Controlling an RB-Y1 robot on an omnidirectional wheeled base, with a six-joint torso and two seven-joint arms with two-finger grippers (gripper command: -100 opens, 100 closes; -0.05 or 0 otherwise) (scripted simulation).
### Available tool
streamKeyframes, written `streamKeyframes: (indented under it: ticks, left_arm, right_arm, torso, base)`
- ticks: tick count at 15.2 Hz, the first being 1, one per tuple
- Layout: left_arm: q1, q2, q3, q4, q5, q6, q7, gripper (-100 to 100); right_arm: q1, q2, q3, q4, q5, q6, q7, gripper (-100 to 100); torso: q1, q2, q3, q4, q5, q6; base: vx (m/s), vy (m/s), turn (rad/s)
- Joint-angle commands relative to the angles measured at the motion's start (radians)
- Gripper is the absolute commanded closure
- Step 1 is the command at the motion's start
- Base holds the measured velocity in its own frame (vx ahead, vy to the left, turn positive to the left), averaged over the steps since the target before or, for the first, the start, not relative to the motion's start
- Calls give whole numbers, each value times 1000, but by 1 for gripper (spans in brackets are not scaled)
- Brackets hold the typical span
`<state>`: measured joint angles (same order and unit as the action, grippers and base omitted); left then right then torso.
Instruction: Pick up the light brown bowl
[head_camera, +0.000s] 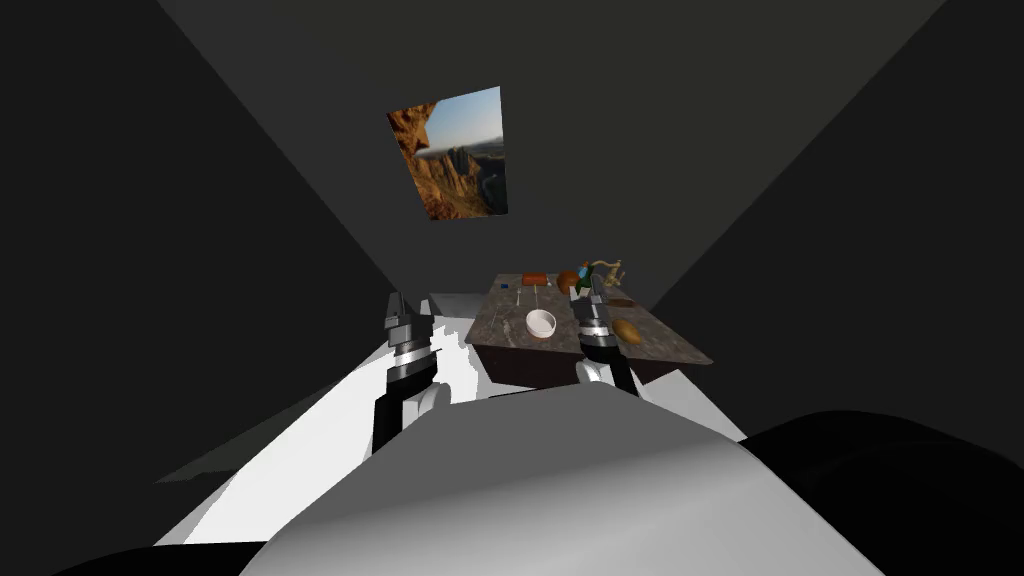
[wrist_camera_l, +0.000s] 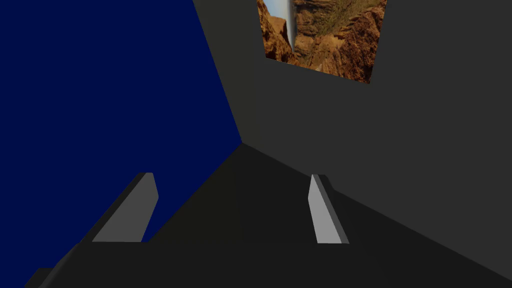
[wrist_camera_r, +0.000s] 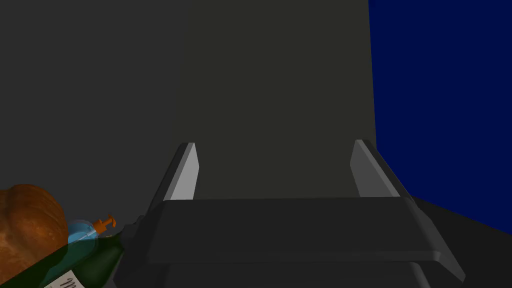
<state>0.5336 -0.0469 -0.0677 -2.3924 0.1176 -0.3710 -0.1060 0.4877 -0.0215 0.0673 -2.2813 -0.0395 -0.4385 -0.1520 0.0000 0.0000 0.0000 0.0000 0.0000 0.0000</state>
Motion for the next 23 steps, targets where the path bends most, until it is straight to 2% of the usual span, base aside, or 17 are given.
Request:
streamKeyframes:
  ticks: [1,5,6,8,9,11,12,13,14,15,16,18,19,20,21,22,23]
  left_arm:
    - [0,0,0,0,0,0,0,0]
    - [0,0,0,0,0,0,0,0]
    - [0,0,0,0,0,0,0,0]
    - [0,0,0,0,0,0,0,0]
    - [0,0,0,0,0,0,0,0]
    - [0,0,0,0,0,0,0,0]
    - [0,0,0,0,0,0,0,0]
    - [0,0,0,0,0,0,0,0]
    - [0,0,0,0,0,0,0,0]
    - [0,0,0,0,0,0,0,0]
    - [0,0,0,0,0,0,0,0]
    - [0,0,0,0,0,0,0,0]
    - [0,0,0,0,0,0,0,0]
    - [0,0,0,0,0,0,0,0]
    - [0,0,0,0,0,0,0,0]
    - [0,0,0,0,0,0,0,0]
    - [0,0,0,0,0,0,0,0]
  right_arm:
    - [-15,-35,5,7,12,-3,2,-100]
    - [-72,-127,27,35,62,-18,9,-100]
    - [-72,-127,27,35,62,-18,9,-100]
    - [-128,-188,53,66,113,-34,17,-100]
    - [-129,-203,53,66,115,-34,17,-100]
    - [-163,-245,70,84,148,-43,22,-100]
    - [-200,-275,90,104,183,-54,27,-100]
    - [-200,-290,90,104,184,-54,27,-100]
    - [-240,-319,113,127,217,-65,34,-100]
    - [-240,-336,113,127,223,-65,34,-100]
    - [-278,-360,138,151,257,-77,42,-100]
    - [-282,-384,138,151,266,-77,42,-100]
    - [-326,-419,165,177,308,-89,51,-100]
    - [-326,-433,165,177,311,-89,51,-100]
    - [-362,-458,196,205,346,-103,61,-100]
    - [-372,-482,196,205,360,-103,61,-100]
    - [-403,-507,229,234,385,-117,72,-100]
  torso:
    - [0,0,0,0,0,0]
    - [5,7,4,2,1,0]
    - [5,7,4,2,1,0]
    - [4,6,3,1,1,0]
    - [6,5,3,1,1,0]
    - [6,4,3,1,1,0]
    - [6,4,2,1,1,0]
    - [6,3,2,1,1,0]
    - [6,2,1,1,1,0]
    - [6,2,1,1,1,0]
    - [6,2,1,0,1,0]
    - [6,2,1,0,1,0]
    - [6,1,1,0,1,0]
    - [6,1,0,0,1,0]
    - [5,1,0,0,1,0]
    - [6,0,0,0,1,0]
    - [7,0,0,0,2,0]
  base:
    - [-45,29,-7]
    - [-106,73,-11]
    - [-74,54,-2]
    - [-69,76,4]
    - [-62,89,2]
    - [-53,77,2]
    - [-31,81,8]
    - [-27,72,8]
    - [-32,73,8]
    - [-34,76,7]
    - [-31,87,13]
    - [-17,77,6]
    - [-11,68,6]
    - [-9,72,18]
    - [-7,87,15]
    - [-1,94,12]
    - [6,103,12]
